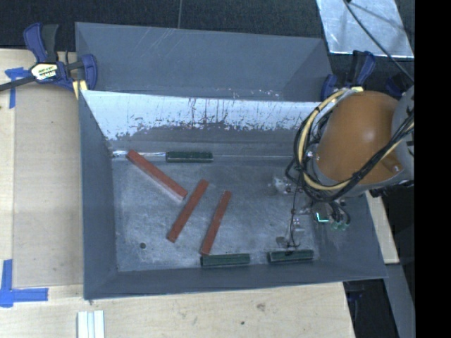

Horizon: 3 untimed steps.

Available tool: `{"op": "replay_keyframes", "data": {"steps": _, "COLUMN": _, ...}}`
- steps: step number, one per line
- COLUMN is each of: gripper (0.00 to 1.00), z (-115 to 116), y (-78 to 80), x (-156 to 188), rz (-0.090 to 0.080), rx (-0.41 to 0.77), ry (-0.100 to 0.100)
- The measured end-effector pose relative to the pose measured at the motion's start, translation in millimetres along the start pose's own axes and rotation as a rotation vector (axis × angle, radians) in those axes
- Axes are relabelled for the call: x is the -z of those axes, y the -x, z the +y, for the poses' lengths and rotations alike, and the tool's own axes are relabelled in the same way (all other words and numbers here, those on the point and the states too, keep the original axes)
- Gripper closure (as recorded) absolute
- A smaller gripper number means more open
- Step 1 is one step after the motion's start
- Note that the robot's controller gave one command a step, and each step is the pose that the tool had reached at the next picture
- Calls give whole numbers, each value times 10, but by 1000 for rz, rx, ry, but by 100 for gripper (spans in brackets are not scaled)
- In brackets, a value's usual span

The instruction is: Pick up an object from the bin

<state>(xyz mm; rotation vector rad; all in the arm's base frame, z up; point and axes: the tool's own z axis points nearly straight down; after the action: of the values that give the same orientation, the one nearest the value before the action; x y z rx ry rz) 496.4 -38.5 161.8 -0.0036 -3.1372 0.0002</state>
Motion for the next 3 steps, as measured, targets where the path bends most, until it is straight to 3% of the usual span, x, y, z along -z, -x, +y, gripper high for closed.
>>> {"op": "replay_keyframes", "data": {"steps": 1, "gripper": 0, "z": 647, "y": 77, "x": -707, "rz": -2, "rx": 387, "ry": 2}}
{"op": "replay_keyframes", "data": {"steps": 2, "gripper": 0, "z": 1401, "y": 76, "x": -832, "rz": -9, "rx": 519, "ry": 1}}
{"op": "replay_keyframes", "data": {"steps": 3, "gripper": 100, "z": 1371, "y": 78, "x": -834, "rz": -8, "rx": 515, "ry": -1}}
